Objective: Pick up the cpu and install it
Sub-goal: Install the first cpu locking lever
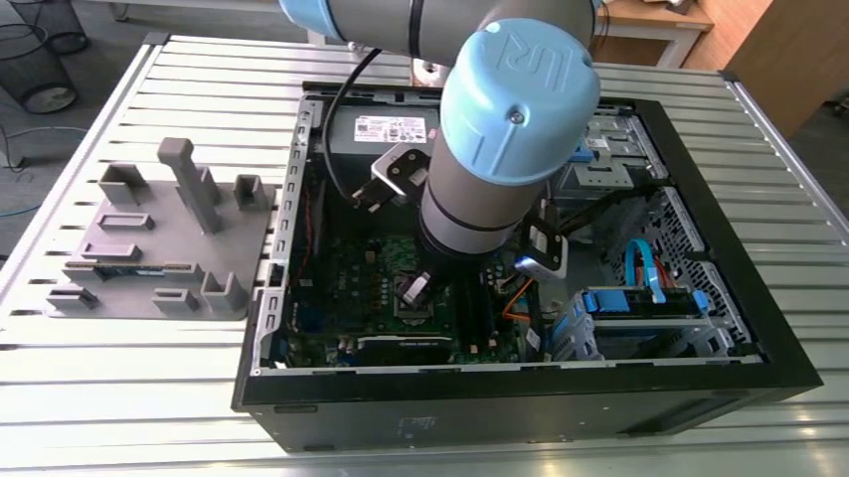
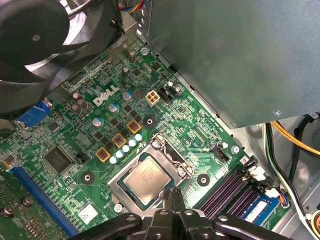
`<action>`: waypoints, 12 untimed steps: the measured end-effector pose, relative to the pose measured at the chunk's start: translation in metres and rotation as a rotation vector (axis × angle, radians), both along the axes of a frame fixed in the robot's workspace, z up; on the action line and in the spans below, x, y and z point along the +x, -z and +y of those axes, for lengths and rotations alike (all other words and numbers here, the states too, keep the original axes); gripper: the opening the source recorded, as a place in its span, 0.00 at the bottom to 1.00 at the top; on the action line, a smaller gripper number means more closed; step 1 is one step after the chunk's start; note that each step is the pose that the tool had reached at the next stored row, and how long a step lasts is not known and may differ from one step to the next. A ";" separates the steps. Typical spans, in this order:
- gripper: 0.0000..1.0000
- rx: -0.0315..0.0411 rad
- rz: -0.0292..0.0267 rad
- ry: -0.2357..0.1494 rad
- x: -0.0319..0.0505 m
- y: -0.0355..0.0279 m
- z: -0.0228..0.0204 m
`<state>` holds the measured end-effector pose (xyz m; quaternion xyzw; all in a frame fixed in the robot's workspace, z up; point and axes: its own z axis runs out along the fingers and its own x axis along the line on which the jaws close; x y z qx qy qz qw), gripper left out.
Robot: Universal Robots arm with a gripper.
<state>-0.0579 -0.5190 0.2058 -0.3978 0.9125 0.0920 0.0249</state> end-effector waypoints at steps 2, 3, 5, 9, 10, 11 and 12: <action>0.11 0.0000 0.0000 0.000 0.0004 0.0000 -0.0001; 0.11 0.0001 0.0000 0.000 0.0008 0.0000 -0.0002; 0.11 0.0001 0.0001 0.000 0.0008 0.0000 -0.0002; 0.11 0.0002 0.0003 0.000 0.0010 0.0001 -0.0009; 0.11 0.0001 0.0004 0.000 0.0010 0.0001 -0.0011; 0.11 0.0001 0.0004 0.000 0.0011 0.0001 -0.0014; 0.11 0.0001 0.0004 0.000 0.0012 0.0001 -0.0017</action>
